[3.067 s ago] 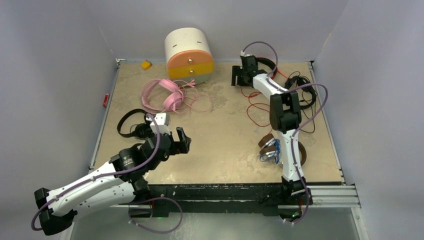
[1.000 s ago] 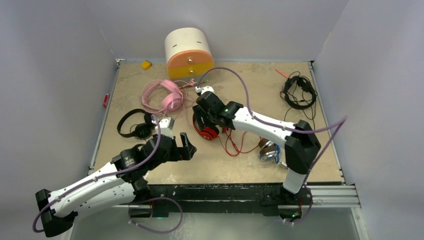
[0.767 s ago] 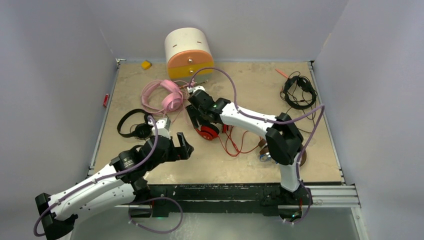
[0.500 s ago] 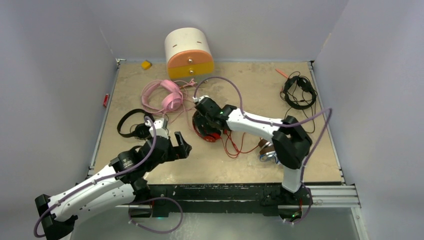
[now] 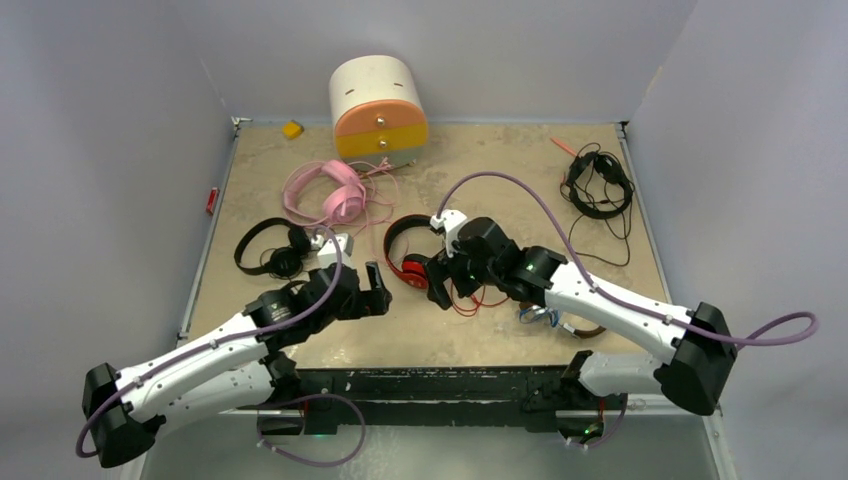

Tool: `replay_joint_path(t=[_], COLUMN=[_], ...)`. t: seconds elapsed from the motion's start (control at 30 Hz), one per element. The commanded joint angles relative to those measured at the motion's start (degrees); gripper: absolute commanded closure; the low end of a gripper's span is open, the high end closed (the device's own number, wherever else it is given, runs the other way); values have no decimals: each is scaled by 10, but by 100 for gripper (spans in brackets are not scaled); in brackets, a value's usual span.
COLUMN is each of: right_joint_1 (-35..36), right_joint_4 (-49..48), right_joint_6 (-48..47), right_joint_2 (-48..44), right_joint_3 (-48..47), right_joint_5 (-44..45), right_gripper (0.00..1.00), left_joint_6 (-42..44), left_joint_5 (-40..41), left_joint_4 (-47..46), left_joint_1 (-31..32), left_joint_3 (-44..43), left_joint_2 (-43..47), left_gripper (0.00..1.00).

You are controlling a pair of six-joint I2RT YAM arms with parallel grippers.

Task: Wrap the headphones
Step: Move the headphones to the center of the board.

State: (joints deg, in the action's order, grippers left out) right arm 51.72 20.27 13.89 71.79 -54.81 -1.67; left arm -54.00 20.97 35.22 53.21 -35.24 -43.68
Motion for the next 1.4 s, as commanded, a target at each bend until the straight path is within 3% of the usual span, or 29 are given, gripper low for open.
replay_joint_path(t=[0.0, 0.2, 0.57, 0.8, 0.93, 1.1, 1.37], right_joint_1=[0, 0, 0, -8, -22, -23, -70], right_joint_4=[-23, 3, -16, 33, 30, 26, 31], right_joint_6=[-2, 5, 27, 25, 27, 12, 29], right_joint_2=[4, 109, 285, 394, 377, 292, 142], right_joint_3=[-21, -110, -275, -352, -308, -201, -68], right_joint_5=[13, 55, 105, 125, 94, 91, 102], right_gripper=[2, 1, 9, 15, 19, 25, 25], left_joint_6=[23, 27, -3, -17, -14, -2, 13], left_joint_5=[-1, -29, -83, -123, -138, -151, -154], left_joint_4=[-44, -87, -108, -144, -182, -233, -306], left_joint_1=[-4, -44, -183, -229, -234, -236, -239], left_joint_3=[-30, 4, 55, 78, 80, 70, 47], left_joint_2=[-21, -20, 26, 5, -32, -87, -169], left_gripper=[0, 0, 0, 2, 5, 12, 35])
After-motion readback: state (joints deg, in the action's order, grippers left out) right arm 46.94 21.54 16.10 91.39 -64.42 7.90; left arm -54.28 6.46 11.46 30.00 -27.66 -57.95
